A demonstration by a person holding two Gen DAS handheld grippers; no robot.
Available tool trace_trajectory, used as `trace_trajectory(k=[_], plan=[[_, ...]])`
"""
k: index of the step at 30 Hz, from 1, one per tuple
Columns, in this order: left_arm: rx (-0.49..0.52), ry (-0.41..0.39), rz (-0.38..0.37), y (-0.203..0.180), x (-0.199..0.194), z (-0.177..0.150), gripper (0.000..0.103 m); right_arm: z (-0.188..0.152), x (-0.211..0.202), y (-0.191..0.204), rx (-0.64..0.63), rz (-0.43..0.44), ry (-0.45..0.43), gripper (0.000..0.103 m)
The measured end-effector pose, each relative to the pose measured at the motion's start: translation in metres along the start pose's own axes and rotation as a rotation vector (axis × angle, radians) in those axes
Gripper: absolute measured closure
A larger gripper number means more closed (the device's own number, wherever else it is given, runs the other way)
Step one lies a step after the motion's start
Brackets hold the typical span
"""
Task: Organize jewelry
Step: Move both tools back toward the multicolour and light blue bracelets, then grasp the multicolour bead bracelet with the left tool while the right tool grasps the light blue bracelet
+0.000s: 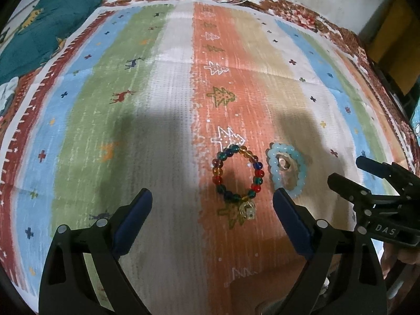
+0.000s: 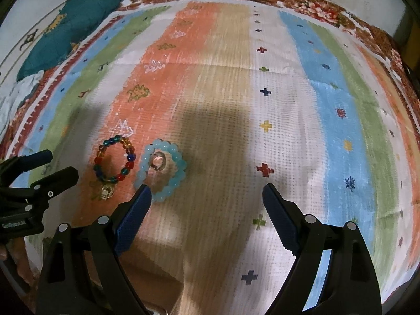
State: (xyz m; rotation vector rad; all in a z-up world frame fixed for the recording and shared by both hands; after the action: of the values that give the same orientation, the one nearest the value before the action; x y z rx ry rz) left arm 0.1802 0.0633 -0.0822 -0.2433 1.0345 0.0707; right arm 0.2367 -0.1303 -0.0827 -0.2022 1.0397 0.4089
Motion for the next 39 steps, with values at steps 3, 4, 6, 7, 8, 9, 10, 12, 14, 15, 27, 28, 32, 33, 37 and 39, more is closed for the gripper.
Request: trace_trajectory(k=[3,4,6,7,8,9,10,12,14,15,27,28,32,33,37,39], plan=[[0.003,0.013,0.002,0.0,0.006,0.002,0.021,0.002,0.004,0.0,-0.008,-0.007,0.005,0.016],[0.007,0.016,0.003,0.0,0.008,0.003,0.022,0.003,0.005,0.0,-0.01,-0.01,0.006,0.016],[0.014,0.02,0.004,-0.001,0.011,0.004,0.024,0.004,0.008,0.0,-0.011,-0.012,0.01,0.016],[0.018,0.022,0.004,-0.001,0.012,0.004,0.024,0.005,0.009,0.0,-0.011,-0.012,0.011,0.016],[0.021,0.025,0.003,-0.001,0.014,0.005,0.025,0.006,0.011,0.0,-0.012,-0.01,0.014,0.016],[0.024,0.028,0.003,-0.002,0.015,0.005,0.026,0.006,0.012,0.001,-0.014,-0.007,0.016,0.016],[0.026,0.031,0.003,-0.002,0.017,0.006,0.027,0.006,0.013,0.002,-0.02,-0.001,0.02,0.016],[0.032,0.038,0.005,-0.003,0.02,0.007,0.029,0.007,0.015,0.004,-0.029,0.002,0.024,0.016],[0.035,0.043,0.004,-0.003,0.023,0.007,0.032,0.007,0.017,0.007,-0.039,0.006,0.026,0.016],[0.038,0.045,0.005,-0.003,0.024,0.008,0.033,0.008,0.017,0.007,-0.042,0.008,0.028,0.016],[0.068,0.073,0.019,-0.006,0.041,0.009,0.049,0.009,0.036,0.012,-0.064,0.022,0.072,0.016],[0.071,0.072,0.018,-0.007,0.041,0.009,0.049,0.01,0.038,0.012,-0.066,0.022,0.076,0.016],[0.084,0.072,0.014,-0.009,0.043,0.01,0.053,0.01,0.045,0.015,-0.072,0.027,0.095,0.025],[0.09,0.072,0.015,-0.01,0.044,0.01,0.054,0.01,0.046,0.015,-0.075,0.027,0.098,0.025],[0.107,0.075,0.025,-0.012,0.047,0.011,0.064,0.01,0.052,0.017,-0.087,0.026,0.109,0.026],[0.115,0.075,0.03,-0.013,0.048,0.011,0.068,0.01,0.054,0.017,-0.091,0.024,0.113,0.029]])
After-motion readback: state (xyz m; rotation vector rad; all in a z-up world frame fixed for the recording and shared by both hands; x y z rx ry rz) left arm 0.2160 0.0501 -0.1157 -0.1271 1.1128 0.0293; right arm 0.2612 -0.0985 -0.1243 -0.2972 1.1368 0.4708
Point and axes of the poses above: each gripper's, at about its wrist camera, not at the fingertips, and x roughly the way its jaws point, y to its left, z to its top, the point moved 1 cm from there along x, roughly the way its jaws point, and after that the axes turned 5 degrees about -y, right-handed, at the moved point
